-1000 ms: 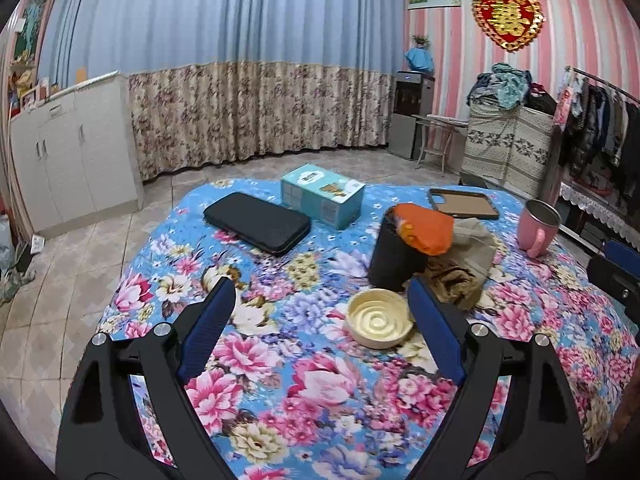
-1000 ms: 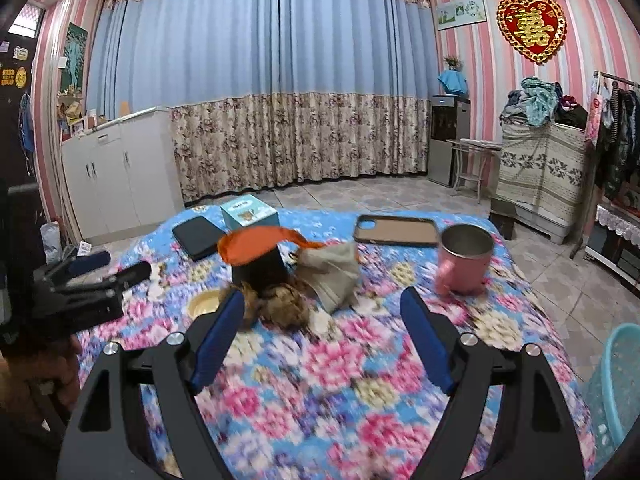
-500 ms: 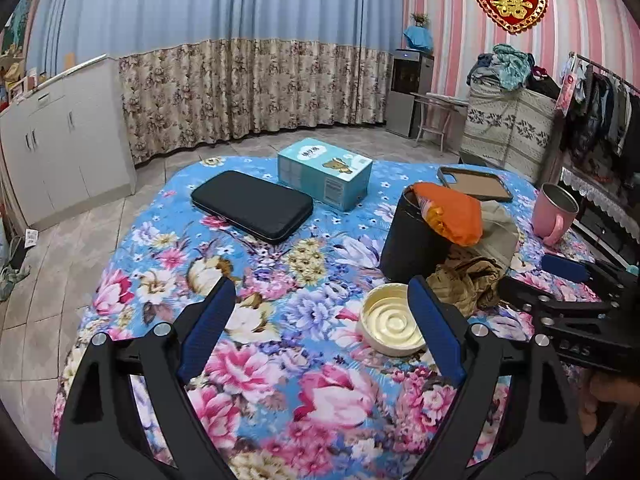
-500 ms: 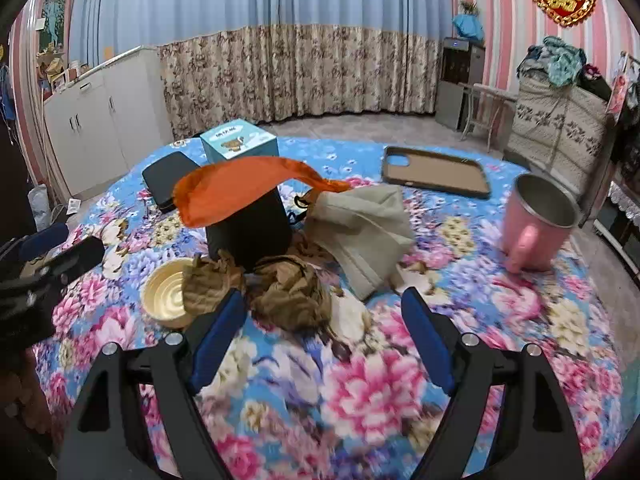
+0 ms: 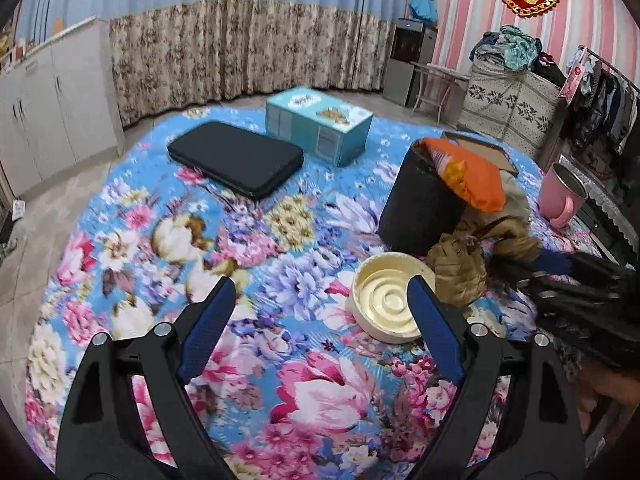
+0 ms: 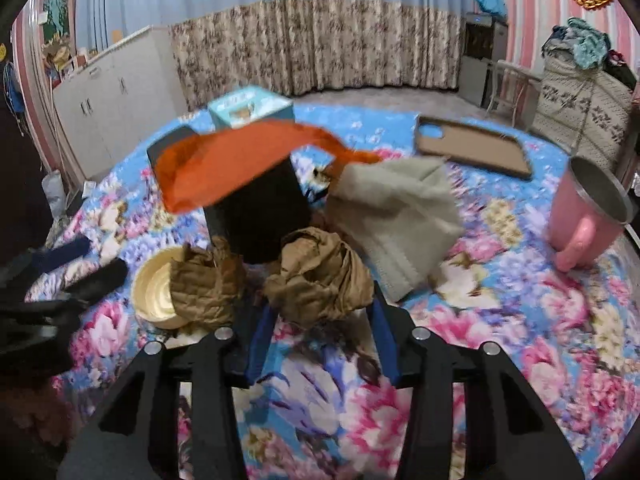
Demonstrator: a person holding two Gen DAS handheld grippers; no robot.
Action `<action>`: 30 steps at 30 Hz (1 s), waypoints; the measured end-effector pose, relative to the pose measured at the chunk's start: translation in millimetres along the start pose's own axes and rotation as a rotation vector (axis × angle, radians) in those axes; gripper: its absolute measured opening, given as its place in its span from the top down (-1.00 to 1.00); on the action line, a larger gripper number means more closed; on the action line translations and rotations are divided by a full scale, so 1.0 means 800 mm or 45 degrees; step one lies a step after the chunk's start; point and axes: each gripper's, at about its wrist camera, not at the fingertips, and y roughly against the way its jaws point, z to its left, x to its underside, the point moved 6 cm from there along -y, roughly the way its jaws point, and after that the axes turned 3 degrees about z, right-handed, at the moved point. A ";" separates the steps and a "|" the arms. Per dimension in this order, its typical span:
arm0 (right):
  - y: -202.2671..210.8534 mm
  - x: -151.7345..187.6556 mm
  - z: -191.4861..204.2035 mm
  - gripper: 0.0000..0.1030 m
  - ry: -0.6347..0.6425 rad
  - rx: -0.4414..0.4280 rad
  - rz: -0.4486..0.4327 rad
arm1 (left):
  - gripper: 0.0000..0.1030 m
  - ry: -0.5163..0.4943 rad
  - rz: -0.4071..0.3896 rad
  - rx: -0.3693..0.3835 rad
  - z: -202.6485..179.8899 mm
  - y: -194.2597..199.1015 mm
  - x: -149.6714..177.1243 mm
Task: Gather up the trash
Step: 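Grasp the crumpled brown paper with the right tool while the left tool reaches the cream lid, then close the left tool on the rim of the cream round lid, then lift the cream lid and brown paper and carry both toward the wastebasket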
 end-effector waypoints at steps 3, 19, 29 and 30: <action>0.022 0.001 -0.010 0.13 -0.029 -0.009 -0.040 | -0.23 0.060 0.083 0.036 0.007 -0.021 0.004; 0.055 0.010 -0.037 0.11 -0.085 -0.019 -0.084 | 0.90 0.009 0.001 0.093 -0.017 0.002 0.001; 0.118 0.032 -0.016 0.11 -0.043 -0.066 -0.177 | 0.90 0.085 -0.168 0.033 0.000 0.093 0.019; 0.125 0.031 -0.012 0.11 -0.018 -0.060 -0.193 | 0.90 0.074 -0.174 0.011 -0.004 0.101 0.022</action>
